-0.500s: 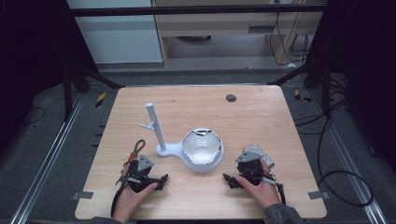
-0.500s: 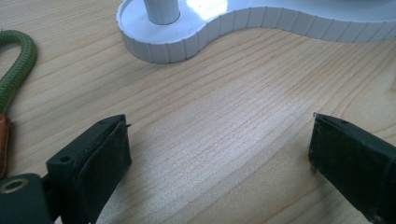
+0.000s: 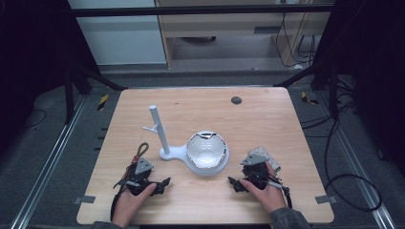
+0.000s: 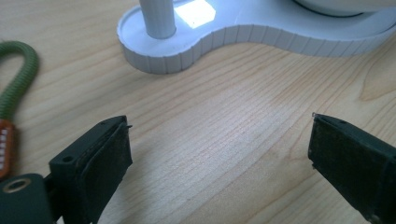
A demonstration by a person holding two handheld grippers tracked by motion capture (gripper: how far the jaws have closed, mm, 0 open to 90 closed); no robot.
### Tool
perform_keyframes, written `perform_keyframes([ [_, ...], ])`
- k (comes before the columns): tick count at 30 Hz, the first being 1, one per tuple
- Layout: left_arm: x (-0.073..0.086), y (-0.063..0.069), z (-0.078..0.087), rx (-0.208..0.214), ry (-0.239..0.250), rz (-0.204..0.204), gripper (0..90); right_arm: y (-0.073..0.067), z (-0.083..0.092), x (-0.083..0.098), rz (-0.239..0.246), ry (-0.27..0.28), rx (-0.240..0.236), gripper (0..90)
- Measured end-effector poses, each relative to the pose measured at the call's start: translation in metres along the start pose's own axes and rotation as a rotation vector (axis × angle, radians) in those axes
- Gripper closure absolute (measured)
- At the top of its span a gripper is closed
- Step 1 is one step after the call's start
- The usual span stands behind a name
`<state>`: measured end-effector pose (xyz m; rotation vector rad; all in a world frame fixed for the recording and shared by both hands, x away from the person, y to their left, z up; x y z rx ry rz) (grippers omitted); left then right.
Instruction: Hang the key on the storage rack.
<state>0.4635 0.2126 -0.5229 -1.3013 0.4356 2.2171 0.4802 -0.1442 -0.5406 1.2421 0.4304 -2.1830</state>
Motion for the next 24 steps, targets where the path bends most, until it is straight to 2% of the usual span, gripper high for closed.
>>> perform_keyframes([
  [2, -0.004, -0.005, 0.005, -0.024, -0.002, -0.008, 5.8, 0.000, 0.000, 0.000, 0.000, 0.000, -0.002, 0.6],
  [5, -0.011, -0.016, 0.010, -0.062, -0.040, -0.008, 6.3, 0.000, 0.000, 0.000, 0.001, 0.000, 0.000, 0.6],
  [7, -0.015, -0.024, 0.013, -0.077, -0.065, -0.003, 6.4, 0.000, 0.000, 0.000, -0.003, 0.000, 0.000, 0.6],
  [8, -0.015, -0.024, 0.013, -0.077, -0.065, -0.003, 6.4, 0.000, 0.000, 0.000, -0.003, 0.000, 0.000, 0.6],
  [10, -0.021, -0.043, 0.017, -0.120, -0.102, 0.009, 7.2, 0.000, 0.000, 0.000, -0.001, -0.001, 0.003, 0.6],
  [14, -0.026, -0.064, 0.021, -0.167, -0.156, 0.012, 6.8, 0.000, 0.000, 0.000, -0.001, 0.001, 0.005, 0.6],
  [16, -0.027, -0.069, 0.022, -0.172, -0.173, 0.015, 7.0, 0.000, 0.000, 0.000, -0.001, 0.001, 0.005, 0.6],
  [17, -0.027, -0.076, 0.024, -0.178, -0.209, 0.039, 7.3, 0.000, 0.001, 0.000, -0.002, 0.001, 0.005, 0.6],
  [18, -0.028, -0.079, 0.025, -0.181, -0.214, 0.043, 7.7, 0.000, 0.001, 0.000, -0.001, 0.001, 0.005, 0.6],
  [22, -0.031, -0.085, 0.026, -0.192, -0.258, 0.024, 12.1, 0.000, 0.001, 0.000, -0.002, 0.001, 0.005, 0.6],
  [24, -0.034, -0.087, 0.026, -0.192, -0.275, 0.027, 13.6, 0.000, 0.001, 0.000, -0.002, 0.001, 0.005, 0.6],
])
Point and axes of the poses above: each handheld gripper's, and its own axes: z roughly backward along the jaws, x roughly out of its underside, y roughly to its right, the point moved 4 cm from there along -z, roughly forward along the jaws, and after that the axes turned 13 degrees about y, right-handed, at the moved point
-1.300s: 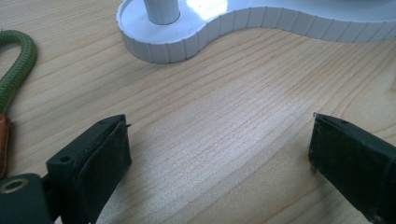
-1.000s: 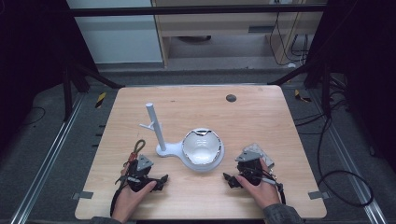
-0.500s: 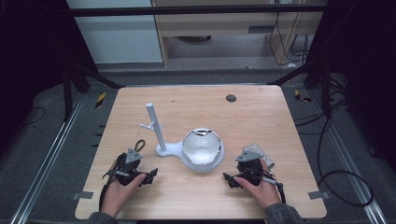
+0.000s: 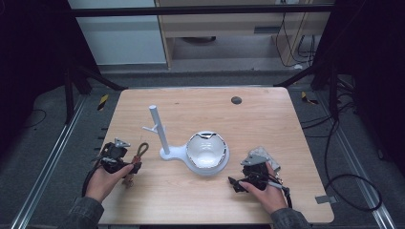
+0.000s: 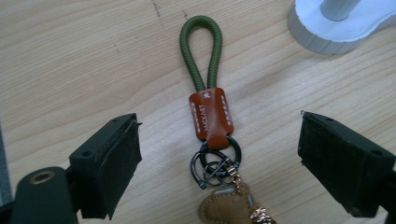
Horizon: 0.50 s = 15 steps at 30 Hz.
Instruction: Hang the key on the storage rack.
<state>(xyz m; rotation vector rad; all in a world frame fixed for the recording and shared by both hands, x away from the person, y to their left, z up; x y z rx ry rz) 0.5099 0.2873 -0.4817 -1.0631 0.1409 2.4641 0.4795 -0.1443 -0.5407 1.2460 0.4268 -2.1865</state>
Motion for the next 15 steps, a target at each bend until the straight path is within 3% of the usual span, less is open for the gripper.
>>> perform_keyframes([
  [9, -0.005, -0.011, -0.006, 0.010, -0.089, 0.026, 24.4, 0.000, 0.000, 0.000, 0.004, 0.000, 0.001, 0.6],
  [15, -0.007, -0.017, -0.009, 0.011, -0.112, 0.033, 31.2, 0.000, 0.000, 0.000, 0.002, 0.000, 0.001, 0.6],
])
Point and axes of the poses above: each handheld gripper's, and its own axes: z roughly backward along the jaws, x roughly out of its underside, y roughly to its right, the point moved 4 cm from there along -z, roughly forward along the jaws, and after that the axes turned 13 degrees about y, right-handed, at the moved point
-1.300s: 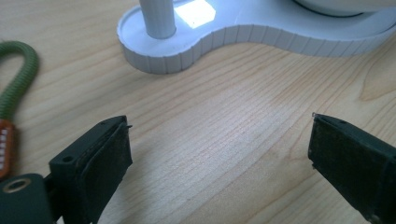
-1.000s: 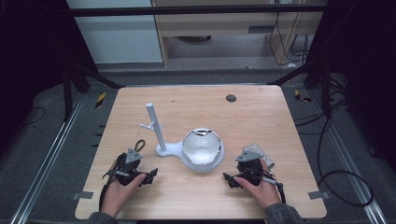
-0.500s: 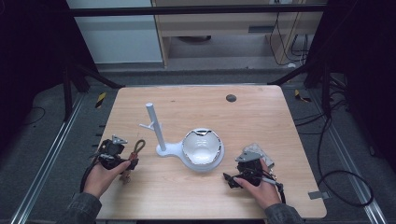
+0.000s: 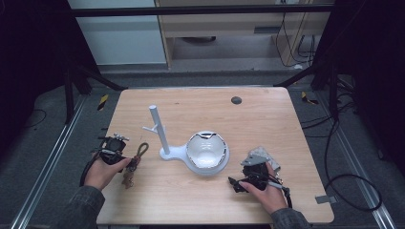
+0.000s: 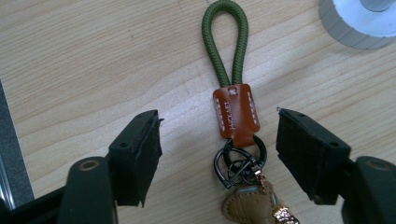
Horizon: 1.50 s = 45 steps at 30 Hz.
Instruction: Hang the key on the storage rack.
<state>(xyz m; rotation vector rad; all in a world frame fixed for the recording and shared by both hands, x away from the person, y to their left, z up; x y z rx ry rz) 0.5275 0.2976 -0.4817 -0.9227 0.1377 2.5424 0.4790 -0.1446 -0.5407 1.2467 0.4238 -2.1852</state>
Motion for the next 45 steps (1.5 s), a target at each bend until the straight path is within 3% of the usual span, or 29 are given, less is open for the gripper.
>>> perform_keyframes([
  [6, -0.001, 0.001, -0.007, 0.032, -0.025, 0.016, 40.7, 0.000, 0.000, 0.000, 0.002, 0.000, 0.001, 0.6],
  [13, -0.007, 0.009, -0.016, 0.016, -0.052, 0.008, 45.6, 0.000, 0.000, 0.000, -0.003, 0.001, 0.002, 0.6],
  [19, -0.005, 0.008, -0.020, 0.019, -0.059, 0.027, 51.8, -0.001, 0.000, 0.000, -0.003, 0.000, 0.001, 0.6],
  [32, -0.003, 0.008, -0.028, 0.021, -0.082, 0.037, 54.4, -0.001, 0.001, 0.000, -0.001, 0.000, -0.001, 0.5],
  [45, -0.003, 0.008, -0.031, 0.021, -0.082, 0.006, 62.8, -0.001, 0.001, 0.000, -0.004, -0.001, -0.002, 0.5],
])
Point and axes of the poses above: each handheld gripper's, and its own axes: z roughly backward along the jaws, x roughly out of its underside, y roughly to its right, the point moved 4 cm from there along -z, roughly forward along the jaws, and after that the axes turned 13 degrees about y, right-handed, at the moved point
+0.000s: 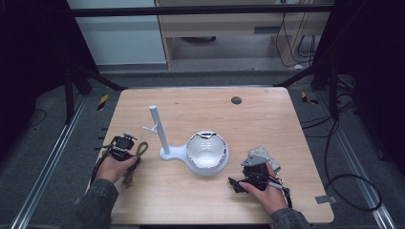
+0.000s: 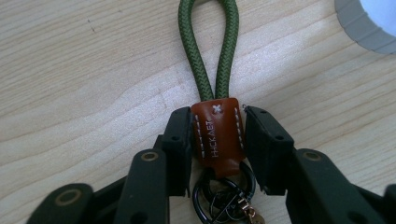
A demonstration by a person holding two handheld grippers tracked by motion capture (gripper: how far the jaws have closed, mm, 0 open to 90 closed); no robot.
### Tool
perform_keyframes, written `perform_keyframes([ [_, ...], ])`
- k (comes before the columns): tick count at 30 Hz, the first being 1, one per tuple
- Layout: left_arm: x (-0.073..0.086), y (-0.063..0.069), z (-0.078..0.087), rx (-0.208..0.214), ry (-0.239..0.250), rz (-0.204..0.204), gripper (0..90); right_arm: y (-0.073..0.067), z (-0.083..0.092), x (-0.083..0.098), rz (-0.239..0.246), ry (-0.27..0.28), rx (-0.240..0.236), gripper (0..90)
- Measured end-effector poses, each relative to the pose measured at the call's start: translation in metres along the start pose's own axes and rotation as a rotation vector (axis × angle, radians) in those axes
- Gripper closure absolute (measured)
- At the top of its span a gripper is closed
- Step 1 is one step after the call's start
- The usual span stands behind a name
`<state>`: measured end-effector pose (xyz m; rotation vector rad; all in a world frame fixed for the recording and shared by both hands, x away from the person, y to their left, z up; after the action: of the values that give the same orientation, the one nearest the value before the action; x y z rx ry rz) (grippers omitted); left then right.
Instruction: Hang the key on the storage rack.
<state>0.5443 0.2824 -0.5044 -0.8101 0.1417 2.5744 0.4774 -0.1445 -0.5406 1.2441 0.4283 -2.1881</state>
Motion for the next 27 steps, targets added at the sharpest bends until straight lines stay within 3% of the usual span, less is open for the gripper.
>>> perform_keyframes([
  [9, 0.006, 0.001, 0.018, 0.012, 0.107, 0.000, 65.6, 0.000, 0.000, 0.000, -0.003, -0.001, 0.000, 0.5],
  [15, 0.012, 0.003, 0.045, 0.014, 0.255, 0.012, 65.6, 0.000, 0.000, 0.000, -0.002, 0.001, -0.001, 0.4],
  [27, 0.026, 0.015, 0.092, 0.006, 0.459, -0.018, 65.9, 0.000, 0.000, 0.000, -0.005, 0.000, -0.003, 0.3],
])
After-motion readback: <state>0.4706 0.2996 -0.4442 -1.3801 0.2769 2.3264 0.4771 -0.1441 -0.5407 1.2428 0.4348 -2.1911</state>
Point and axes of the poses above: each handheld gripper's, and its own axes: z roughly backward along the jaws, x roughly out of its underside, y roughly to its right, the point moved 4 cm from there along -z, roughly forward along the jaws, and after that the axes turned 13 degrees about y, right-handed, at the moved point
